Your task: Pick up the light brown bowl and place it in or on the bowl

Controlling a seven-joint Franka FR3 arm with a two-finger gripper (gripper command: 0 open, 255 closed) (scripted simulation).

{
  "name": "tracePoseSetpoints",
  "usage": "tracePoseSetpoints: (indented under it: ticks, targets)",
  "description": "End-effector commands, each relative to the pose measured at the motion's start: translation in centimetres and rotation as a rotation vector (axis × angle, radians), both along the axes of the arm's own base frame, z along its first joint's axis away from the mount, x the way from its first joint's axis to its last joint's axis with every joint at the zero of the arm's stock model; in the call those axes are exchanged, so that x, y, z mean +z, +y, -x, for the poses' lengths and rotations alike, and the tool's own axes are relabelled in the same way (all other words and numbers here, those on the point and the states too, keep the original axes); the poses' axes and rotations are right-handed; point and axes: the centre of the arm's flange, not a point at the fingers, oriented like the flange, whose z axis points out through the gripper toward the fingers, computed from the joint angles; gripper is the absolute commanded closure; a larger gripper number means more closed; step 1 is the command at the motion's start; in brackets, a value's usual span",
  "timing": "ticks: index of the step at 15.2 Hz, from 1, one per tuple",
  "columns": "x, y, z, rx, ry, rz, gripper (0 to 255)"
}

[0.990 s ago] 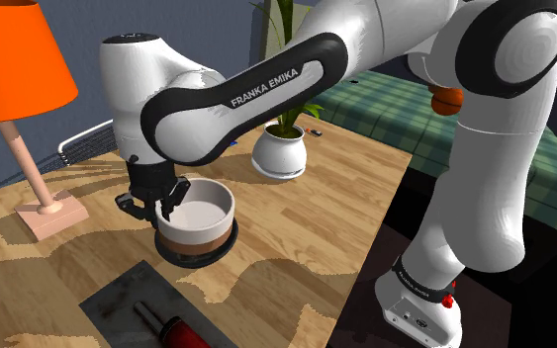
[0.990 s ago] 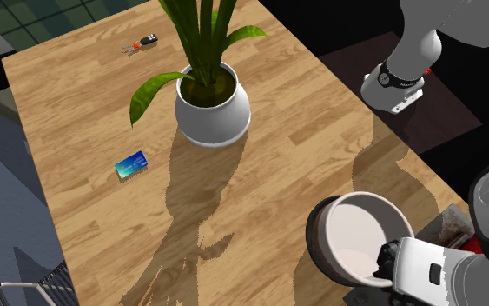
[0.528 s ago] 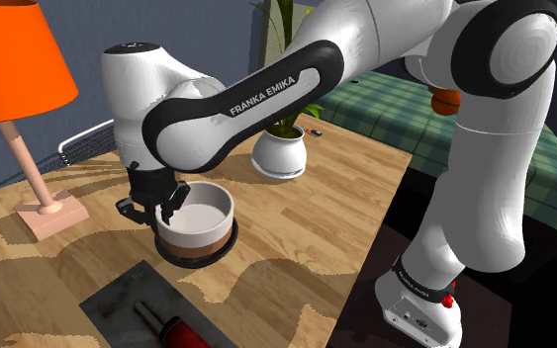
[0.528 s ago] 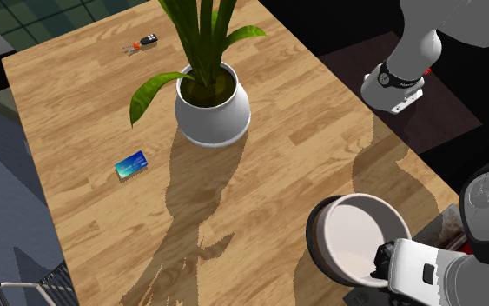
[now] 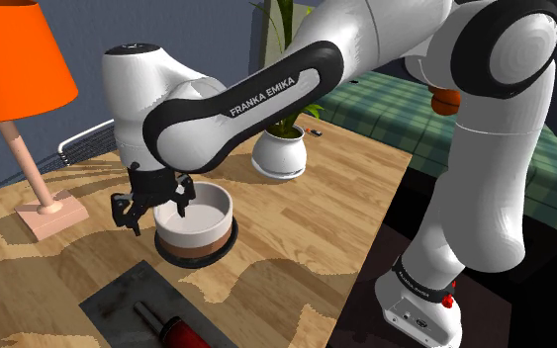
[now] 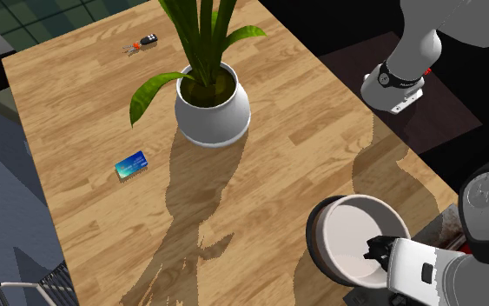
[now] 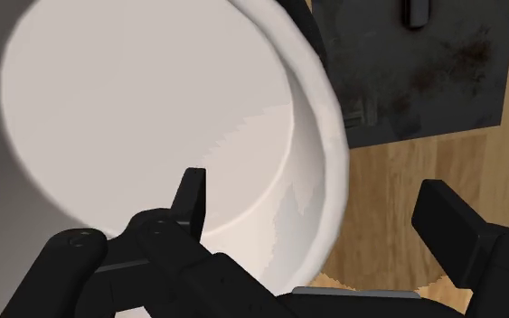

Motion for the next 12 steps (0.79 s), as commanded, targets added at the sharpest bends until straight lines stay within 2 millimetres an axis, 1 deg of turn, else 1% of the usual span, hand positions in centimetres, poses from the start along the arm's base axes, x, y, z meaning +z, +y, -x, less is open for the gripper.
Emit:
tracePoseSetpoints:
  ticks: [1,4,12]
  targets:
    - [1.3,0.0,0.0,0.0,0.0,0.0,0]
    - [5.0,-0.1,0.1,0.0,0.0,0.0,0]
    - [5.0,-0.1,0.1,0.0,0.0,0.0,0]
